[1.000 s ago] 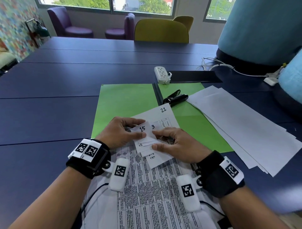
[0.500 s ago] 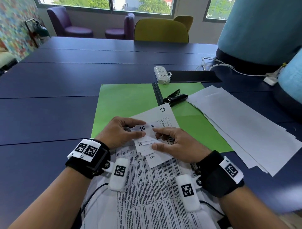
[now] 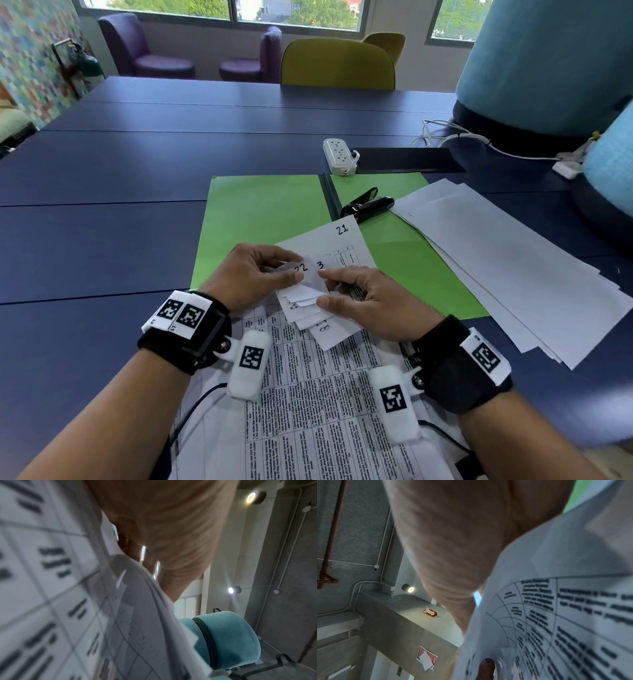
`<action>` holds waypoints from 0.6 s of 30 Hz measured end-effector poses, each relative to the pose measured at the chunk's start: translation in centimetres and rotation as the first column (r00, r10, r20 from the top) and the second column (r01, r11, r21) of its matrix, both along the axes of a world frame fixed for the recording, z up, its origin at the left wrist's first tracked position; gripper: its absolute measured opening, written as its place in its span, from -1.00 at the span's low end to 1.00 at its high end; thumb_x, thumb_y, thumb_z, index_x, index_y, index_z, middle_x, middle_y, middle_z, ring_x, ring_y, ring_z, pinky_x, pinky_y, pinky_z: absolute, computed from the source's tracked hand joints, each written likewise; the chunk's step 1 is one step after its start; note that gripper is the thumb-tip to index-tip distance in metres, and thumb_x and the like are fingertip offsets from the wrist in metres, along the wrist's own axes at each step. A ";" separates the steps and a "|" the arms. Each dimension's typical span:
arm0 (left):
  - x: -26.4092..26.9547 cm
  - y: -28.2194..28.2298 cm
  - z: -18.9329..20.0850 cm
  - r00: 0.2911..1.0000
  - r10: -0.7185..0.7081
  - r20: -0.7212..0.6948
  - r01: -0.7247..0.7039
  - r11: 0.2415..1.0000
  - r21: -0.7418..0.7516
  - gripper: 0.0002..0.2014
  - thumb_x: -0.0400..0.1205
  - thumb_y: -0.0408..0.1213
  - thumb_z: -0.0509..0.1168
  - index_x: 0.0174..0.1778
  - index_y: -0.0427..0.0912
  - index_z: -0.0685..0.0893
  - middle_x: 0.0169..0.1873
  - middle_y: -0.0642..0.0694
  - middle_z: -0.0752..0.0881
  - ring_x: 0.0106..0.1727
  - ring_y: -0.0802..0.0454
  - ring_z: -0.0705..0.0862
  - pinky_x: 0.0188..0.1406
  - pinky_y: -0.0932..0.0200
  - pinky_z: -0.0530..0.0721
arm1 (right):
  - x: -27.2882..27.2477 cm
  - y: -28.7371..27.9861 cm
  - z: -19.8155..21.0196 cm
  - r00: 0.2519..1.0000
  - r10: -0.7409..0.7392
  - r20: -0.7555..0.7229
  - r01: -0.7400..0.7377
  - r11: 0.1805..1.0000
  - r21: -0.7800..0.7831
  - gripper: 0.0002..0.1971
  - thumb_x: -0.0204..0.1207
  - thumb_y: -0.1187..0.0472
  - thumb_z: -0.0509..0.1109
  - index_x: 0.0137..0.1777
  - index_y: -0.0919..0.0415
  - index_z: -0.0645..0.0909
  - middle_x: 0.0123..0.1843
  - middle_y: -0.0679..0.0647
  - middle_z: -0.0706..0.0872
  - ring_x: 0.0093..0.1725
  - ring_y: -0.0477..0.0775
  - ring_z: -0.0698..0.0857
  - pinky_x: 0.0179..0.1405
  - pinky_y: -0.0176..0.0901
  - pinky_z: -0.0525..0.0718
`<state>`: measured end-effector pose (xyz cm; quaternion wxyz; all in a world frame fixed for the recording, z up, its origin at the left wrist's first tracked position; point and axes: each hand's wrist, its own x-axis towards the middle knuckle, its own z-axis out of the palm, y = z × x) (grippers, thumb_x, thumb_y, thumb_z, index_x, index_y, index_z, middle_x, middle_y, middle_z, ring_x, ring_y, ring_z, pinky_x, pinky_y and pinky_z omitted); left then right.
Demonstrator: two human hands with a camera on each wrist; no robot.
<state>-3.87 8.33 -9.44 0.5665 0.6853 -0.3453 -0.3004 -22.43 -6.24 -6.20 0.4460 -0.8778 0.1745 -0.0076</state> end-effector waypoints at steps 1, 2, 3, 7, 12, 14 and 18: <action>-0.1 0.0 0.1 1.000 0.000 0.001 0.000 1.000 0.001 -0.79 0.46 -0.36 0.62 -0.10 0.04 0.89 -0.13 -0.06 0.89 -0.14 0.06 0.83 0.10 0.01 0.77 | 0.0 0.0 0.0 1.000 0.000 -0.002 0.000 1.000 0.002 -0.41 0.48 -0.19 0.46 0.51 -0.08 0.54 0.23 -0.26 0.62 0.20 -0.29 0.60 0.33 -0.21 0.61; -0.1 0.0 0.1 1.000 0.004 -0.004 -0.004 1.000 0.004 -0.79 0.46 -0.37 0.62 -0.08 0.03 0.88 -0.13 -0.07 0.89 -0.14 0.05 0.83 0.11 -0.01 0.77 | 0.0 -0.1 0.0 1.000 0.001 -0.004 -0.001 1.000 0.006 -0.44 0.49 -0.18 0.47 0.49 -0.08 0.56 0.21 -0.26 0.62 0.18 -0.27 0.61 0.29 -0.21 0.63; -0.2 0.0 0.2 1.000 -0.001 -0.006 0.001 1.000 0.004 -0.78 0.46 -0.37 0.61 -0.06 0.01 0.88 -0.12 -0.07 0.89 -0.14 0.03 0.83 0.12 -0.04 0.78 | 0.0 -0.1 0.0 1.000 0.005 -0.007 -0.005 1.000 0.012 -0.46 0.50 -0.16 0.47 0.47 -0.08 0.58 0.19 -0.26 0.63 0.17 -0.25 0.62 0.26 -0.21 0.65; -0.2 0.1 0.3 1.000 -0.005 -0.015 0.005 1.000 0.003 -0.74 0.47 -0.37 0.61 0.03 -0.02 0.84 -0.03 -0.05 0.89 -0.02 -0.06 0.84 0.19 -0.11 0.77 | 0.0 -0.2 -0.2 1.000 0.010 -0.004 -0.010 1.000 -0.002 -0.50 0.47 -0.22 0.48 0.36 -0.06 0.66 0.18 -0.23 0.65 0.16 -0.19 0.65 0.26 -0.11 0.67; -0.6 0.1 0.7 0.999 -0.019 -0.033 0.017 0.999 -0.040 -0.73 0.50 -0.02 0.58 -0.09 -0.17 0.90 -0.05 -0.18 0.88 -0.03 -0.17 0.84 0.18 -0.22 0.76 | 0.1 -0.3 -0.5 1.000 0.027 0.010 -0.027 0.998 -0.051 -0.35 0.35 -0.48 0.38 0.25 -0.04 0.73 0.17 -0.14 0.65 0.15 -0.03 0.66 0.22 0.06 0.70; -0.4 0.0 0.5 0.999 -0.025 -0.036 0.023 0.999 -0.039 -0.54 0.54 0.15 0.49 -0.08 -0.25 0.89 -0.04 -0.26 0.87 0.02 -0.26 0.84 0.26 -0.28 0.73 | 0.1 -0.2 -0.3 0.999 0.048 0.009 -0.048 0.998 -0.048 -0.38 0.36 -0.46 0.37 0.22 -0.04 0.76 0.18 -0.16 0.64 0.20 -0.08 0.64 0.25 -0.02 0.68; -0.2 -0.2 0.4 0.992 0.024 -0.124 -0.026 0.999 -0.018 -0.46 0.50 0.26 0.46 -0.06 -0.22 0.89 0.01 -0.62 0.75 -0.07 -0.19 0.72 0.34 -0.37 0.67 | 0.0 0.3 0.5 0.998 0.062 0.004 -0.062 0.998 -0.015 -0.45 0.38 -0.34 0.37 0.12 0.06 0.81 0.16 -0.16 0.62 0.13 -0.18 0.62 0.08 -0.21 0.70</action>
